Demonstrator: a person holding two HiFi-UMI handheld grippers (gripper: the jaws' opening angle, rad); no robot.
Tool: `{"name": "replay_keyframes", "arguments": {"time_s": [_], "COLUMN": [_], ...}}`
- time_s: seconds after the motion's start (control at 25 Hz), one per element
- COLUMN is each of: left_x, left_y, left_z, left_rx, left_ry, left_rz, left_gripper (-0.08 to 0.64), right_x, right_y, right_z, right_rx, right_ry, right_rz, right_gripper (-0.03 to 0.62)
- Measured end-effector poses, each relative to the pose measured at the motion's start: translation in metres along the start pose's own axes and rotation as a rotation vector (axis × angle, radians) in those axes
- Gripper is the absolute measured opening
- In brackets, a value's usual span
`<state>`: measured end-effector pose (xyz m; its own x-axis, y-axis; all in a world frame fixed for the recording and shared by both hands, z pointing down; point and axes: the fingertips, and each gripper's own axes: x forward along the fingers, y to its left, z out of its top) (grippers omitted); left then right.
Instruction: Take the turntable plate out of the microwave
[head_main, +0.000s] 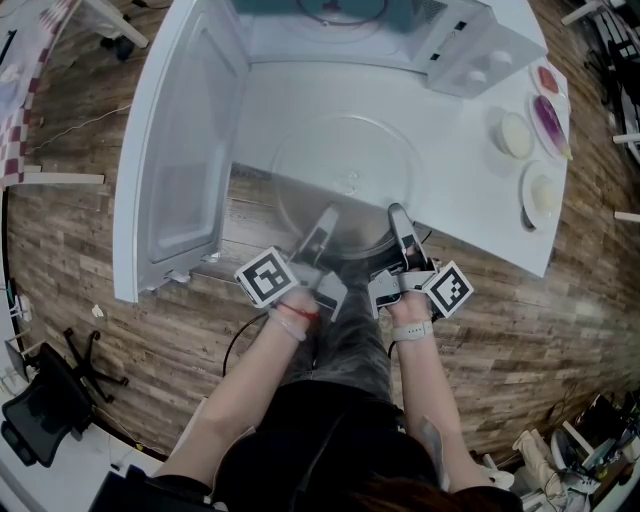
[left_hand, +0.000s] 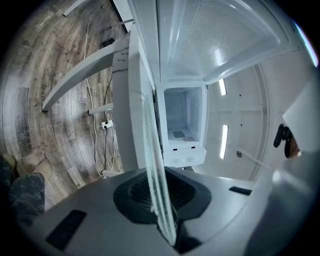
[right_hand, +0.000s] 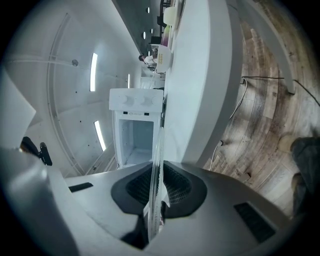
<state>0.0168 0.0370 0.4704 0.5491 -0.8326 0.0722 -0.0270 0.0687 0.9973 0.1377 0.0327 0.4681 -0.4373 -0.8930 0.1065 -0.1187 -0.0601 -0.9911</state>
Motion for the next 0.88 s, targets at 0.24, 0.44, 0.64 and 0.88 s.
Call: {"name": "replay_keyframes", "arguments": {"time_s": [0.24, 0.44, 0.64, 0.88], "left_x": [-0.003, -0.003, 0.0, 0.003], "left_y": [0.006, 0.006, 0.006, 0.004], "left_z": [0.003, 0.006, 0.009, 0.013], "left_rx": [-0.011, -0.018, -0.032, -0.033], "left_ry": [-0.014, -0.019, -0.032, -0.042], "left_rz": [0.015, 0.014, 0.01, 0.002], "left_gripper": [0.034, 0.034, 0.034, 0.032], "right_x": [-0.004, -0.004, -0.002, -0.002], "right_y": [-0.009, -0.01, -0.01, -0.007], "right_z": [-0.01, -0.011, -0.013, -0.017], "right_rx": [0.03, 0.03, 0.032, -0.004], "right_ry": [0.03, 0.038, 0.048, 0.091], "right_rz": [-0.008, -0.009, -0.002, 0.01], "right_gripper": [0.043, 0.043, 0.043, 0.043]}}
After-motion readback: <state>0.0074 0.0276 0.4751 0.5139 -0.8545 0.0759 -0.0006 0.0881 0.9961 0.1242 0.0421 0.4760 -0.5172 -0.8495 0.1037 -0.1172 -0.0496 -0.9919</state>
